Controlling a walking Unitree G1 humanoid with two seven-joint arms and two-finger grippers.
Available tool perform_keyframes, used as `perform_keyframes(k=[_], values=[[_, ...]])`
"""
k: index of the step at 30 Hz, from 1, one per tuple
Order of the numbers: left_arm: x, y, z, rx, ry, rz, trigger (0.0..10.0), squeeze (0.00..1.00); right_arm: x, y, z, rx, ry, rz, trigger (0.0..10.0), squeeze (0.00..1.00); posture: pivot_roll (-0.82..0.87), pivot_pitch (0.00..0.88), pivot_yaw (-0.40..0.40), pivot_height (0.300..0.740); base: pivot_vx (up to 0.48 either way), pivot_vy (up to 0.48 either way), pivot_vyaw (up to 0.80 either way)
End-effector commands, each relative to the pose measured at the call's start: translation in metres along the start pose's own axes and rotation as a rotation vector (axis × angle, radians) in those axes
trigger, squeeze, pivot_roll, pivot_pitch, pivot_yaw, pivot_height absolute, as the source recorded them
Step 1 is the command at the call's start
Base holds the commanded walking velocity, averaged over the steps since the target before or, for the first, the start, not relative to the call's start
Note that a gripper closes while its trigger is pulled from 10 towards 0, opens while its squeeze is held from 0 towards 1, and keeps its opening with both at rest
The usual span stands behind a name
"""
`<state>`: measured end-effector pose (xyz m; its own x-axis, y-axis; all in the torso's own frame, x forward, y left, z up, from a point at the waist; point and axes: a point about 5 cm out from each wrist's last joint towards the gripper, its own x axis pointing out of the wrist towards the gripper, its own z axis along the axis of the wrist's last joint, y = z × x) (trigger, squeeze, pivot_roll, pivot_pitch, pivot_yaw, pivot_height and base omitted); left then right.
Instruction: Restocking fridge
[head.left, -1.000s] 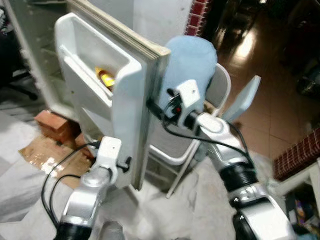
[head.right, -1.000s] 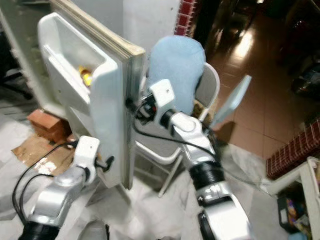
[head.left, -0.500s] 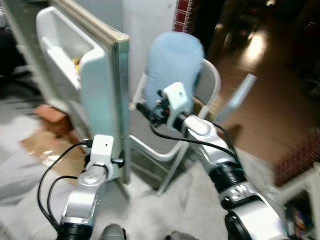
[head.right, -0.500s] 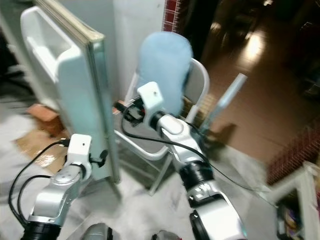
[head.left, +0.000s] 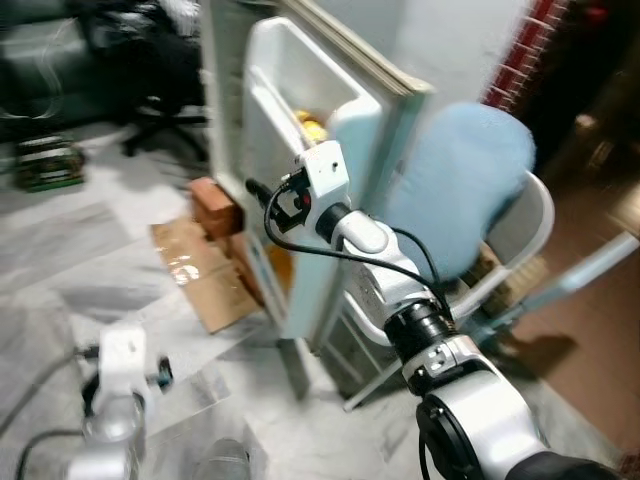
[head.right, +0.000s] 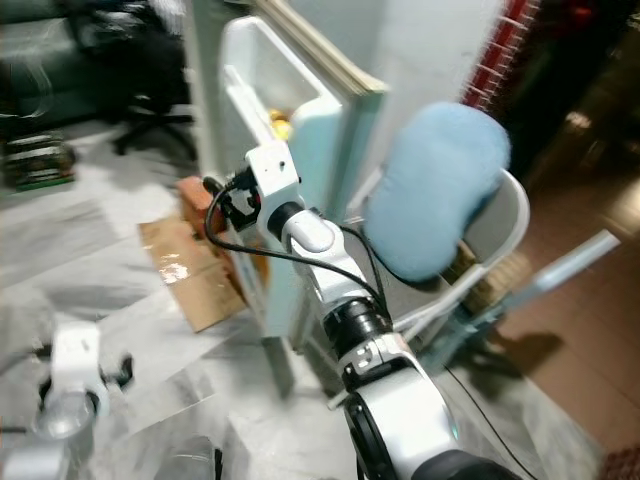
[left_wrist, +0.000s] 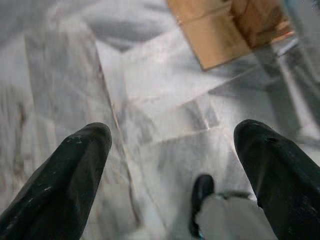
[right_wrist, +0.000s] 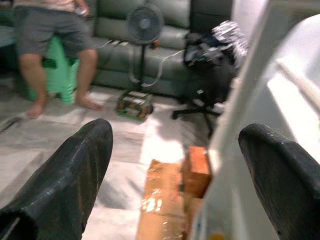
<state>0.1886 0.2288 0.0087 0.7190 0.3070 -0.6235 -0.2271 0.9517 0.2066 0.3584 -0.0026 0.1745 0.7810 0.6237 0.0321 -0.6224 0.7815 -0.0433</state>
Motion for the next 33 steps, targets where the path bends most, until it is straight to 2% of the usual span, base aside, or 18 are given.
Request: perform_keyframes(k=[1, 3, 6, 9, 10, 11, 13, 14, 15, 17, 18, 19, 20, 28, 33], values=[[-0.002, -0.002, 0.019, -0.028, -0.112, -0.020, 10.0, 0.00, 0.001, -0.004, 0.002, -0.001, -0.006, -0.025, 10.0, 0.00, 0.20, 0.000, -0.176, 0.716, 0.000, 0.000, 0.00], [-0.004, -0.002, 0.026, -0.037, -0.158, -0.016, 10.0, 0.00, -0.003, -0.010, -0.003, 0.001, -0.007, -0.042, 10.0, 0.00, 0.20, 0.000, -0.181, 0.716, 0.000, 0.000, 0.00], [-0.005, -0.001, 0.026, -0.064, -0.164, -0.015, 10.0, 0.00, -0.008, -0.015, -0.006, -0.001, -0.015, -0.058, 10.0, 0.00, 0.20, 0.000, -0.181, 0.716, 0.000, 0.000, 0.00], [-0.009, 0.002, 0.022, -0.083, -0.201, -0.002, 10.0, 0.00, -0.023, -0.028, -0.020, -0.033, 0.006, -0.109, 10.0, 0.00, 0.20, 0.000, -0.187, 0.716, 0.000, 0.000, 0.00], [-0.012, 0.003, 0.016, -0.087, -0.209, -0.004, 10.0, 0.00, -0.039, -0.044, -0.037, -0.080, 0.064, -0.180, 10.0, 0.00, 0.20, 0.000, -0.190, 0.716, 0.000, 0.000, 0.00], [-0.014, 0.004, 0.013, -0.084, -0.208, -0.004, 10.0, 0.00, -0.047, -0.052, -0.045, -0.109, 0.103, -0.226, 10.0, 0.00, 0.20, 0.000, -0.191, 0.716, 0.000, 0.000, 0.00], [-0.015, 0.004, 0.009, -0.106, -0.215, -0.001, 10.0, 0.00, -0.065, -0.068, -0.064, -0.107, 0.193, -0.319, 10.0, 0.00, 0.20, 0.000, -0.193, 0.716, 0.000, 0.000, 0.00], [-0.017, 0.004, 0.008, -0.106, -0.225, -0.001, 10.0, 0.00, -0.084, -0.081, -0.084, -0.119, 0.297, -0.384, 10.0, 0.00, 0.20, 0.000, -0.193, 0.716, 0.000, 0.000, 0.00], [-0.017, 0.003, 0.008, -0.104, -0.229, -0.001, 10.0, 0.00, -0.090, -0.083, -0.089, -0.124, 0.322, -0.400, 10.0, 0.00, 0.20, 0.000, -0.193, 0.716, 0.000, 0.000, 0.00], [-0.018, 0.002, 0.010, -0.091, -0.250, -0.013, 10.0, 0.00, -0.106, -0.088, -0.104, -0.084, 0.398, -0.431, 10.0, 0.00, 0.19, 0.000, -0.192, 0.716, 0.000, 0.000, 0.00], [-0.018, 0.002, 0.010, -0.091, -0.250, -0.013, 10.0, 0.00, -0.106, -0.088, -0.104, -0.084, 0.398, -0.431, 10.0, 0.00, 0.19, 0.000, -0.192, 0.716, 0.000, 0.000, 0.00], [-0.018, 0.002, 0.013, -0.091, -0.274, -0.012, 10.0, 0.00, -0.117, -0.090, -0.116, -0.025, 0.451, -0.459, 10.0, 0.00, 0.18, 0.000, -0.193, 0.716, 0.000, 0.000, 0.00], [-0.018, 0.001, 0.014, -0.095, -0.281, -0.015, 10.0, 0.00, -0.121, -0.090, -0.119, -0.005, 0.469, -0.466, 10.0, 0.00, 0.18, 0.000, -0.194, 0.716, 0.000, 0.000, 0.00], [-0.011, -0.005, 0.021, -0.102, -0.309, -0.024, 10.0, 0.00, -0.135, -0.091, -0.130, 0.021, 0.529, -0.478, 10.0, 0.00, 0.15, 0.000, -0.243, 0.716, 0.000, 0.000, 0.00], [-0.010, -0.013, 0.035, -0.065, -0.382, -0.016, 10.0, 0.00, -0.143, -0.091, -0.133, 0.017, 0.551, -0.468, 10.0, 0.00, 0.11, 0.000, -0.254, 0.716, 0.000, 0.000, 0.00]])
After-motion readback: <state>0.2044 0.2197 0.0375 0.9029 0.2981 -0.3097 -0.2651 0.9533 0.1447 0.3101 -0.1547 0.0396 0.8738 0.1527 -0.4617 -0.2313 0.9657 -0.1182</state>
